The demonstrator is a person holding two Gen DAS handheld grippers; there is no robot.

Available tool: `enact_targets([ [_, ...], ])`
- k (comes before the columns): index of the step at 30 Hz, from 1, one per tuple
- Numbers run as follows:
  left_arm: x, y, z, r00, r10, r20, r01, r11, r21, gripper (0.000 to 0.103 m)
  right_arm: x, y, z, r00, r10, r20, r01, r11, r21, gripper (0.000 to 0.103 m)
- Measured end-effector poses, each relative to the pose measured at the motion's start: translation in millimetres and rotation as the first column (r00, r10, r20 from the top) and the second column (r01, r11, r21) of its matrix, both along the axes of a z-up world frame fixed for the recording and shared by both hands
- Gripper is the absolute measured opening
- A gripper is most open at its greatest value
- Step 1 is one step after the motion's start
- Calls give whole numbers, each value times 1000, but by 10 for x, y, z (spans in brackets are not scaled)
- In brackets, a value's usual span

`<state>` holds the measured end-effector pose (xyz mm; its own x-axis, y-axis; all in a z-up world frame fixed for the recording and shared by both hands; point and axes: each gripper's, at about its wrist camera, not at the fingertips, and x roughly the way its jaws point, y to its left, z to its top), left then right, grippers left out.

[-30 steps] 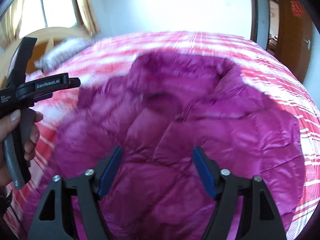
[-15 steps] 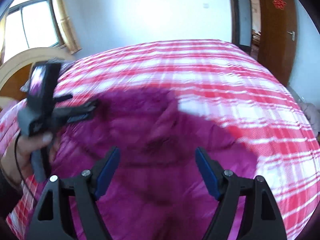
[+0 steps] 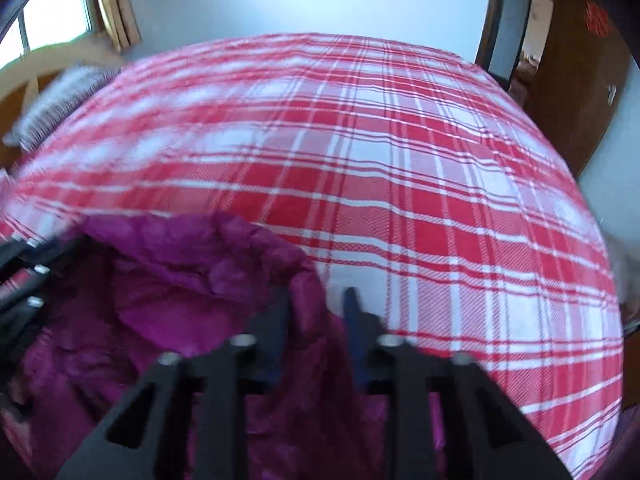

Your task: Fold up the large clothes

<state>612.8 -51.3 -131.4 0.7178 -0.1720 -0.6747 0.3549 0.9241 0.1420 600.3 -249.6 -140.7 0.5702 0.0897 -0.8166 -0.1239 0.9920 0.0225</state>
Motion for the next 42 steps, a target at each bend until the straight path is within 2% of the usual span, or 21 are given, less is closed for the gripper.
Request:
enact_targets([
  [2,-41,52,16,1000,-12,5,12,1000,-10,10,-67,-42,11,1000,6,21,-7,1000,11,13],
  [6,-131,147,-68,1000,-23,6,22,1000,4,10,-308,-66,68,994,33,108,-29,999,-36,12],
  [11,-271,201,-265,999,-32,-28,33,999,26,10,-500,-139,-77,992,63,105,-58,997,-51,11],
  [16,-441,220,-256,998,-53,-21,54,998,25,10,-651,-99,-257,990,108,91,-98,989,-107,10],
  [19,-596,258,-151,999,-54,-3,54,998,12,10,-685,-117,-335,990,104,96,-93,989,-114,10],
  [22,-745,284,49,995,-99,11,99,993,-59,10,-684,-116,-398,990,97,104,-84,990,-115,10],
  [24,-844,284,280,993,-102,65,109,987,-115,10,-683,-123,-420,990,89,109,-77,991,-109,10],
  [26,-808,249,446,991,-91,100,106,981,-164,10,-693,-114,-436,989,88,120,-74,990,-117,10],
  [28,-644,166,500,993,-56,101,72,984,-162,10,-701,-100,-449,988,88,126,-72,990,-125,10],
  [30,-337,107,383,999,-3,51,11,987,-158,10,-703,-102,-455,988,82,131,-66,990,-124,10],
  [32,-129,77,150,998,55,-22,-57,992,-112,10,-707,-107,-458,988,79,135,-63,990,-123,10],
  [35,-84,56,-227,992,84,-96,-88,995,-39,10,-710,-118,-463,988,76,137,-59,991,-120,10],
  [38,-207,93,-439,991,88,-97,-90,996,-19,11,-712,-126,-465,987,69,143,-52,992,-116,10],
  [42,-260,9,-534,992,106,-73,-104,994,34,11,-735,-130,-434,988,72,135,-58,993,-106,15],
])
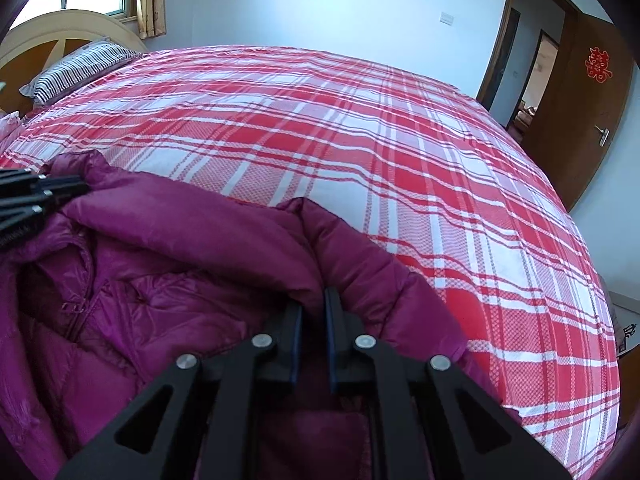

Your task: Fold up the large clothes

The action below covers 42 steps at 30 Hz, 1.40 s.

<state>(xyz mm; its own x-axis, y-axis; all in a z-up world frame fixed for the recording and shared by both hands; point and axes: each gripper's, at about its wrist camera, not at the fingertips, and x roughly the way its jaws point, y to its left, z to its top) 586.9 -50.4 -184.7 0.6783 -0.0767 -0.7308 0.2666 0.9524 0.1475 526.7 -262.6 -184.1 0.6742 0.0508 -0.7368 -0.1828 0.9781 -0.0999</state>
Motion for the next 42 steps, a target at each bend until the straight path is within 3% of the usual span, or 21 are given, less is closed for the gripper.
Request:
enact_targets([
  [1,-7,-20,-5,1000,2,7,-2,1000,16,11,-19,-6,22,1000,-1,-5,1,1000,2,17],
  [4,1,-34,-39,1000,7,22,-7,999,43,11,-154,-92,194,1000,-30,-4,30,999,26,38],
  [5,7,-35,-40,1000,9,24,-10,999,44,11,-222,-150,306,999,-50,13,49,997,58,48],
  [7,-4,-36,-46,999,13,31,-15,999,47,11,-319,-257,534,991,-122,58,114,985,128,57],
  [9,-11,-55,-48,999,15,38,-18,998,59,11,-330,-330,753,974,-212,73,190,953,236,58],
  [13,-36,-75,35,998,32,54,-35,997,67,11,-79,-126,840,973,-227,28,200,903,379,48],
  [17,-140,-79,315,996,24,82,-20,998,-53,11,249,193,594,969,-246,12,233,931,281,48],
  [20,-103,-213,240,999,-16,45,17,1000,-23,11,333,293,326,966,-254,-40,257,947,191,48],
  [24,29,-173,-13,999,14,-36,-16,999,-49,11,222,162,178,965,-255,-63,262,949,176,47],
  [29,-3,-215,-58,1000,15,-19,-15,999,-29,11,233,62,29,965,-254,-67,262,948,177,51],
  [33,12,-161,-86,999,19,-29,-21,997,-73,11,234,102,-44,964,-260,-50,265,952,155,52],
  [42,8,-150,-104,999,23,-27,-25,996,-88,11,291,198,-109,964,-260,-47,263,961,81,55],
])
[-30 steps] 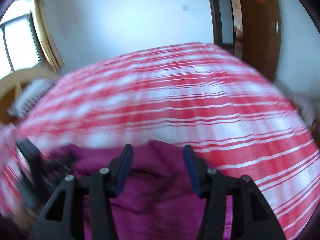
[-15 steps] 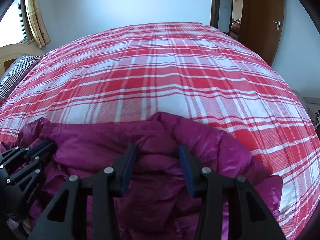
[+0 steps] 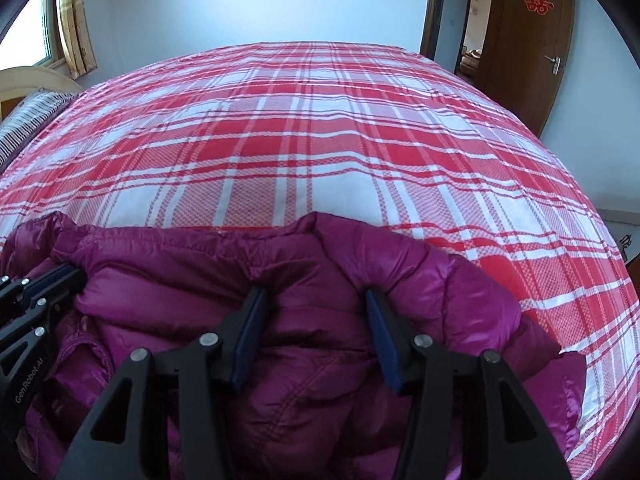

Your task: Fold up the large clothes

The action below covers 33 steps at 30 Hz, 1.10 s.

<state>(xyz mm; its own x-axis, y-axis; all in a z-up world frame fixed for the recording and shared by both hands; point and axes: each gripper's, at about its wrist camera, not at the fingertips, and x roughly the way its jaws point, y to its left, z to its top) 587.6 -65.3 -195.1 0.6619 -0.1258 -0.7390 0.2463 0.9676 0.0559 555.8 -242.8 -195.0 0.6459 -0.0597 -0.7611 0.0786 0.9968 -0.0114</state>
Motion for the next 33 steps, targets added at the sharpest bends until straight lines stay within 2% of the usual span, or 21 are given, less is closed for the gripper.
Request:
enact_targets([
  [8,15,34,-10,1000,1,-10,-1,1000,-32,11,14,45,-9,1000,0,-8,0,999,-45,55],
  [12,17,44,-17,1000,0,-8,-1,999,-36,11,0,-30,102,1000,0,-19,0,1000,2,52],
  [15,17,49,-22,1000,0,-6,0,999,-41,11,-188,-29,454,994,-27,103,25,999,20,55],
  [17,14,55,-19,1000,0,-5,-1,999,-48,11,-195,72,580,989,5,150,-8,1000,20,57],
  [19,10,65,-15,1000,1,-4,-1,999,-55,11,-73,166,525,988,72,139,-85,992,93,55],
  [22,4,84,-4,1000,2,-3,-2,997,-73,11,104,316,291,992,105,72,-108,993,47,52],
  [23,-14,90,21,1000,2,6,-1,997,-78,11,163,314,185,994,100,41,-103,993,63,52],
  [25,-80,153,136,999,13,41,-9,993,-118,11,215,289,67,995,97,4,-97,992,87,51],
  [29,-197,250,464,991,26,134,3,978,-210,11,194,313,33,995,100,14,-100,992,74,51],
  [31,-135,234,527,991,28,134,4,972,-235,12,196,344,23,995,97,18,-98,993,62,51],
  [33,41,164,415,997,37,68,-24,981,-191,13,198,334,33,995,97,21,-98,994,56,52],
])
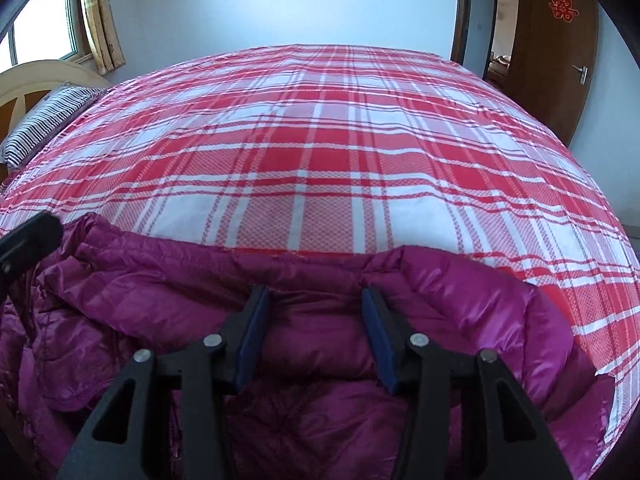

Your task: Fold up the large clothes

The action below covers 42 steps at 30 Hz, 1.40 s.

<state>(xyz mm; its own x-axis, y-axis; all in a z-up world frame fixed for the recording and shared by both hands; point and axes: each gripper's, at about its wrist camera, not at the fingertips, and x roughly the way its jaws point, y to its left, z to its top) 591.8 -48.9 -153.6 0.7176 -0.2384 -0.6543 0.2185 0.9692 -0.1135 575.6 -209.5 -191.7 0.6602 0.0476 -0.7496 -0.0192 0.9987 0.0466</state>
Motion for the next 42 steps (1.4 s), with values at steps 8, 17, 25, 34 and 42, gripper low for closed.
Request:
enact_targets([
  [8,229,6,-420,990,19,-140,-19,1000,-2,13,1,-41,-14,1000,-3,-5,3,1000,17,51],
  [17,190,14,-448,991,17,-131,-19,1000,-11,13,27,61,-39,1000,-8,-17,7,998,-63,52],
  [25,203,82,-458,990,11,-138,-18,998,-54,13,35,79,-41,1000,-3,-19,1,997,-81,52],
  [34,215,83,-466,990,10,-141,-18,998,-61,13,39,92,-49,1000,-1,-21,-1,996,-88,52],
  [42,213,68,-467,990,13,-138,-19,999,-44,13,45,95,-51,1000,0,-22,-2,996,-88,52],
])
